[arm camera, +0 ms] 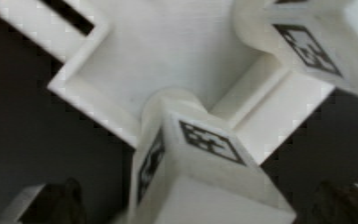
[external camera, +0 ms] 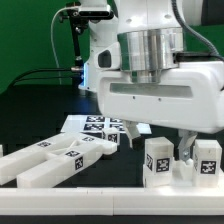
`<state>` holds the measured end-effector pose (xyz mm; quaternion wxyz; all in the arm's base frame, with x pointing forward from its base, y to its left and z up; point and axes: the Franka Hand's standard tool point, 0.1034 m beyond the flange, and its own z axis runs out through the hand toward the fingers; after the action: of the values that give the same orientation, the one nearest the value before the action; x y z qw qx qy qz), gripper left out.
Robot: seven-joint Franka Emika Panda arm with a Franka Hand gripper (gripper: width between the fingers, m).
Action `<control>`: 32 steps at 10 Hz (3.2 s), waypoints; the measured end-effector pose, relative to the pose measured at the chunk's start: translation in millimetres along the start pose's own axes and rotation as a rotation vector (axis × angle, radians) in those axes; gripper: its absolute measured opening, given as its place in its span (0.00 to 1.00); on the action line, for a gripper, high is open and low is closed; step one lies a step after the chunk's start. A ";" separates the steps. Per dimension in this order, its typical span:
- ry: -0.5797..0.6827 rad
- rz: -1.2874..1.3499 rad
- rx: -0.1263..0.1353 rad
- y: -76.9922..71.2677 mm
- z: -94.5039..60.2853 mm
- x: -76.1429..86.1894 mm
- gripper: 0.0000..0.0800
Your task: Assemble chair
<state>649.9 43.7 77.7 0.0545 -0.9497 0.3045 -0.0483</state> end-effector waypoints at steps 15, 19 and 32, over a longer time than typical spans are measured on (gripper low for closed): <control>0.027 -0.198 -0.024 1.4 -4.3 4.7 0.35; -0.039 0.645 -0.040 0.5 -6.6 1.5 0.35; -0.061 0.197 -0.055 -4.7 -4.2 -4.8 0.81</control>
Offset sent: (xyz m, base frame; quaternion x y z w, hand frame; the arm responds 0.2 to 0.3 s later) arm 0.0000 0.0000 0.0000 0.0000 0.0000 -0.1938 0.9810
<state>648.1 50.0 82.2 0.0424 -0.9173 0.3960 -0.0054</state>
